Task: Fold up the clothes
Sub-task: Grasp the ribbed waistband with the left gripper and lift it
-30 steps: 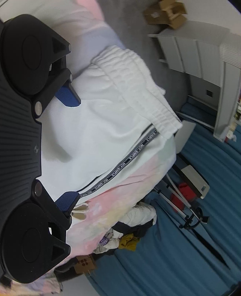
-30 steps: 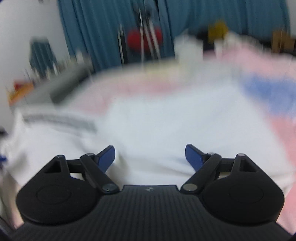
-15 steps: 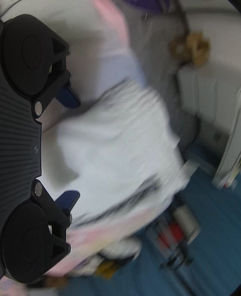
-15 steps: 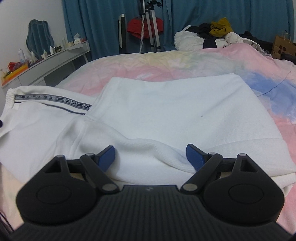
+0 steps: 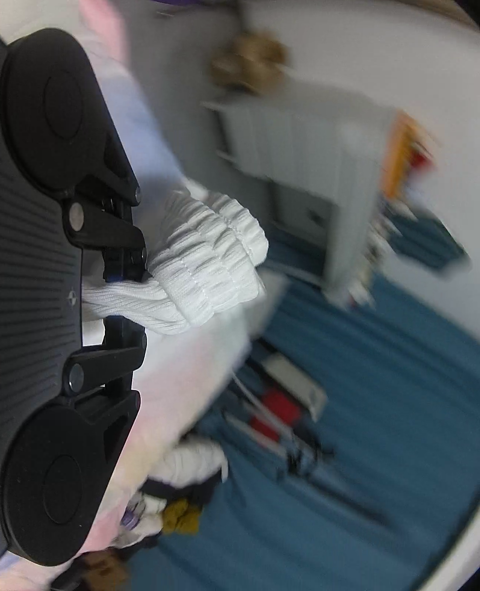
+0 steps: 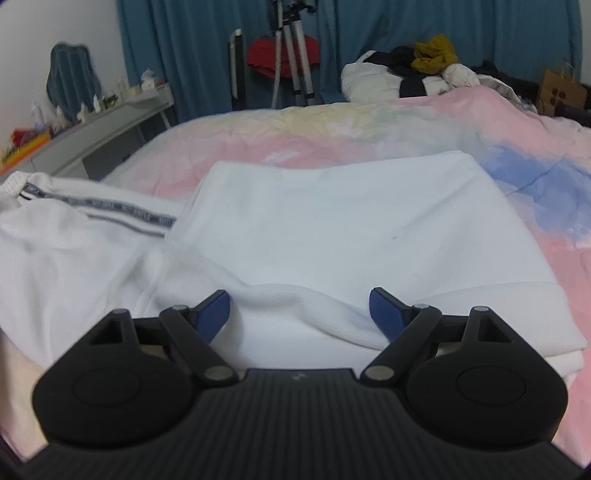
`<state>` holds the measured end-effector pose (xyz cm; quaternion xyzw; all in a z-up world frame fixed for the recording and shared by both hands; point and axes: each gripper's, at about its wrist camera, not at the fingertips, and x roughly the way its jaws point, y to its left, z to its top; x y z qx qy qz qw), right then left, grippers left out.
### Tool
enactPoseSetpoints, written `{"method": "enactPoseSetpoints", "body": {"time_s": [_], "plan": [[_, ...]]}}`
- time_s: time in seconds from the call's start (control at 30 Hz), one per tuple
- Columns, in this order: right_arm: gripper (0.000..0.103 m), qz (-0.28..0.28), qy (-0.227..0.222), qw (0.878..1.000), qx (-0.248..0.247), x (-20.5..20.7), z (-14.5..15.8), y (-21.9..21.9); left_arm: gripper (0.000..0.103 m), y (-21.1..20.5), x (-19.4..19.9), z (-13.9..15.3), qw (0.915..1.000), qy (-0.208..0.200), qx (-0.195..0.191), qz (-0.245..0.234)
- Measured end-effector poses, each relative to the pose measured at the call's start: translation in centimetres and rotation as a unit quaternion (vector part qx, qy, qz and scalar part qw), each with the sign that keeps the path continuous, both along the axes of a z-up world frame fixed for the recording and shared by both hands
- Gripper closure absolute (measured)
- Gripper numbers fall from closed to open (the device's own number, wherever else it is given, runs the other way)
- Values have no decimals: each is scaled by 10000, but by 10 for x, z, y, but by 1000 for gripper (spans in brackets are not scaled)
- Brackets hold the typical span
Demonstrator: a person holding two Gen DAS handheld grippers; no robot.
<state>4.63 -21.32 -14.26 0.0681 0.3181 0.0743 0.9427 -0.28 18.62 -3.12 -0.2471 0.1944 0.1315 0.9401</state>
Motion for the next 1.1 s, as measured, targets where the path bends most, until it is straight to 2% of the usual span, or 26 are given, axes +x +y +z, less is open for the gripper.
{"method": "enactPoseSetpoints", "body": {"time_s": [0.07,0.2,0.33,0.43,0.5,0.6,0.67,0.77,0.87,0.9,0.97,1.0,1.03,1.07,1.1], "plan": [[19,-160,-110,9998,69,-3,9,-12,89,-33,1,24,9984,-356,336,-266],[19,-672,-260,9966,403,-7,25,-50,89,-119,4,64,9886,-1005,824,-766],[19,-1297,-406,9870,857,-7,40,-105,89,-226,20,70,9714,-1321,1410,-1382],[18,-1809,-524,9754,1149,-10,47,-151,89,-300,31,42,9589,-1294,1712,-1856],[18,-2084,-576,9658,1430,-13,49,-183,89,-346,36,9,9477,-1101,2008,-2222],[16,-2230,-573,9510,2063,-17,43,-223,89,-400,39,-46,9250,-646,2531,-2759],[16,-2067,-430,9429,2575,-14,32,-238,89,-427,41,-79,9079,-311,2862,-3046],[16,-1707,-131,9280,3310,-3,12,-248,89,-428,40,-90,8887,-287,3197,-3274],[17,-1298,-36,9228,3626,11,6,-241,84,-427,41,-95,8692,-196,3413,-3573],[17,-1147,-37,9218,3703,15,6,-238,81,-424,41,-94,8601,-96,3464,-3743],[21,-861,-43,9193,3841,23,8,-231,64,-419,40,-94,8407,101,3562,-4077],[24,-761,-42,9192,3863,25,9,-229,60,-409,36,-95,8287,129,3642,-4249],[32,-673,-47,9198,3866,28,10,-227,49,-399,34,-97,8182,108,3773,-4337],[34,-599,-38,9203,3867,30,12,-225,37,-389,32,-98,8076,86,3902,-4421],[40,-541,0,9211,3856,32,13,-223,33,-382,27,-98,8007,64,4005,-4454]]}}
